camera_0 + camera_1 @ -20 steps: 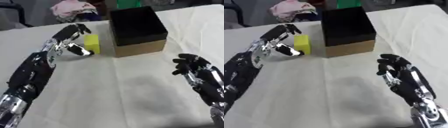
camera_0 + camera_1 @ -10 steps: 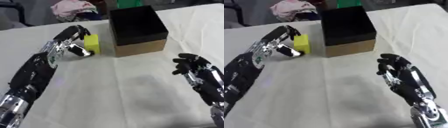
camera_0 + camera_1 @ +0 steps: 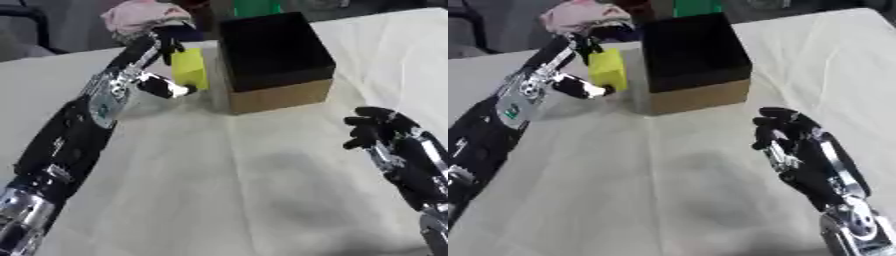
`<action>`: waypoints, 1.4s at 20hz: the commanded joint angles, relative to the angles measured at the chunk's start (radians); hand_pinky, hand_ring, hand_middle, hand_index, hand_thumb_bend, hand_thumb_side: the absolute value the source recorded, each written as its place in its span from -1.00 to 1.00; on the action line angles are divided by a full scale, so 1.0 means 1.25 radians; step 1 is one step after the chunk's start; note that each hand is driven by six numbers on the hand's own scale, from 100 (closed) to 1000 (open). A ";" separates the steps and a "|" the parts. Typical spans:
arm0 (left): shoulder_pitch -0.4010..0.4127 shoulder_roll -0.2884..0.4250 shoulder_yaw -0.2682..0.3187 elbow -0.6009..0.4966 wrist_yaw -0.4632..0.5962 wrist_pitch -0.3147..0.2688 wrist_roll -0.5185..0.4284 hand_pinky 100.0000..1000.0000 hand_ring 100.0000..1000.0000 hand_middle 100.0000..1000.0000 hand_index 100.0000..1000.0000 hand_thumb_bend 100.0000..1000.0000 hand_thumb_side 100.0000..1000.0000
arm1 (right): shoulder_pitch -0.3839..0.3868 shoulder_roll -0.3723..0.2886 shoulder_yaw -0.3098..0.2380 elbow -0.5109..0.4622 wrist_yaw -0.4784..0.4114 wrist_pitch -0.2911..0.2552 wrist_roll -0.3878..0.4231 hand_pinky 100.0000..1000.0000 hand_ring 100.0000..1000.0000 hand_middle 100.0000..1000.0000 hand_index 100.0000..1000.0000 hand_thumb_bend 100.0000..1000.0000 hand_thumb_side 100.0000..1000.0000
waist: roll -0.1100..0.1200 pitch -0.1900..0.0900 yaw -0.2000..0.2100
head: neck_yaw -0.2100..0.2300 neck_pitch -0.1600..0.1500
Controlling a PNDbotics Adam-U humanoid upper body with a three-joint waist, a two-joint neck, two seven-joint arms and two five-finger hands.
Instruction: Pick up objects on the table and place them in the box.
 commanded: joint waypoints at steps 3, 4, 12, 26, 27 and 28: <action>-0.044 0.026 -0.007 -0.067 0.091 0.015 -0.020 0.42 -0.07 -0.33 0.04 -0.33 -0.74 | -0.006 -0.013 0.003 -0.017 -0.002 0.000 0.003 0.11 0.62 -0.06 0.52 -0.71 -0.38 | -0.004 -0.018 -0.011 | 0.003 -0.014; -0.048 0.025 -0.009 -0.071 0.101 0.018 -0.020 0.42 -0.07 -0.33 0.05 -0.33 -0.73 | -0.007 -0.012 0.005 -0.017 -0.002 0.001 0.005 0.11 0.62 -0.06 0.52 -0.71 -0.38 | -0.003 -0.018 -0.014 | 0.004 -0.015; -0.077 0.016 -0.005 -0.051 0.102 0.016 -0.006 0.42 -0.03 -0.28 0.09 -0.33 -0.75 | -0.031 -0.008 0.027 -0.024 -0.012 0.007 0.027 0.11 0.62 -0.07 0.52 -0.70 -0.38 | 0.003 -0.009 -0.064 | 0.015 -0.033; -0.086 0.013 0.019 0.020 -0.023 0.007 0.054 0.50 0.24 0.18 0.47 0.05 -0.44 | -0.065 0.003 0.045 -0.028 -0.015 0.012 0.046 0.11 0.62 -0.07 0.52 -0.71 -0.35 | 0.028 0.027 -0.146 | 0.022 -0.057; -0.085 0.011 0.018 0.020 -0.032 0.002 0.054 0.51 0.27 0.24 0.50 0.13 -0.38 | -0.065 0.004 0.045 -0.028 -0.014 0.012 0.046 0.11 0.62 -0.07 0.52 -0.71 -0.35 | 0.030 0.029 -0.148 | 0.021 -0.058; -0.085 0.010 0.016 0.020 -0.039 -0.003 0.052 0.53 0.33 0.34 0.55 0.25 -0.30 | -0.066 0.004 0.045 -0.027 -0.014 0.012 0.046 0.11 0.62 -0.07 0.52 -0.71 -0.35 | 0.031 0.031 -0.148 | 0.021 -0.057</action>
